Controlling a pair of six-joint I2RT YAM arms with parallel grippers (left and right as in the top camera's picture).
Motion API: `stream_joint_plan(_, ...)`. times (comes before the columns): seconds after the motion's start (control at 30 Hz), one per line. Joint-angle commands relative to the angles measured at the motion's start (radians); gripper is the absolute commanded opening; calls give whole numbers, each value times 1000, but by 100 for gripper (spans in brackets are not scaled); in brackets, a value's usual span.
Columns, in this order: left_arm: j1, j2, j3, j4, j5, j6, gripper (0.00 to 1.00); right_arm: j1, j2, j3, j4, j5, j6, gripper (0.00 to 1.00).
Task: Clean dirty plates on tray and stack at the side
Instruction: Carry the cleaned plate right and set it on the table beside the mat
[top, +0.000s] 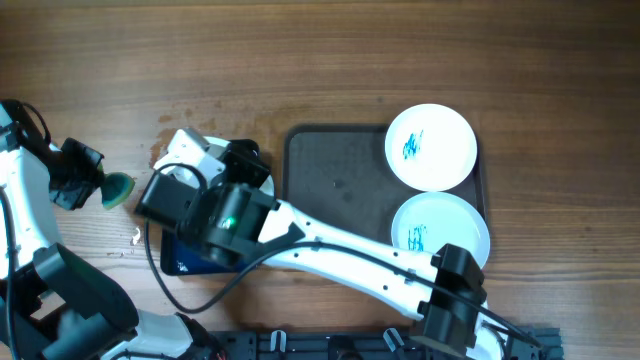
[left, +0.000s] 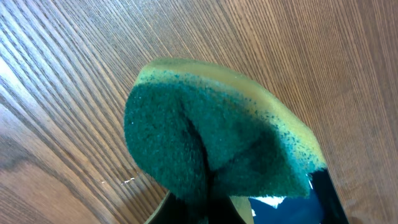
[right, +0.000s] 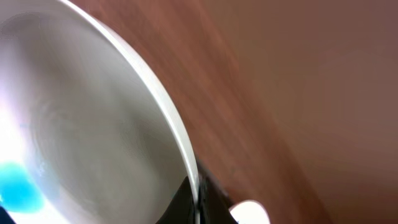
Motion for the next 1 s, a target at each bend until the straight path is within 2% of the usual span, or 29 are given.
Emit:
stream_joint_plan(0.0, 8, 0, 20, -1, 19, 8, 4, 42, 2, 29, 63, 162, -97, 4)
stream_joint_plan(0.13, 8, 0, 20, 0, 20, 8, 4, 71, 2, 29, 145, 238, -193, 4)
stream_joint_plan(0.53, 8, 0, 20, 0, 20, 8, 4, 74, 2, 29, 241, 312, -303, 4)
stream_joint_plan(0.63, 8, 0, 20, 0, 20, 8, 4, 74, 2, 29, 339, 350, -425, 4)
stream_joint_plan(0.7, 8, 0, 20, 0, 20, 8, 4, 79, 2, 29, 375, 357, -453, 4)
stream_joint_plan(0.83, 8, 0, 20, 0, 20, 8, 4, 80, 2, 29, 393, 357, -475, 4)
stream_joint_plan(0.97, 8, 0, 20, -3, 20, 8, 4, 80, 2, 27, 385, 289, -435, 4)
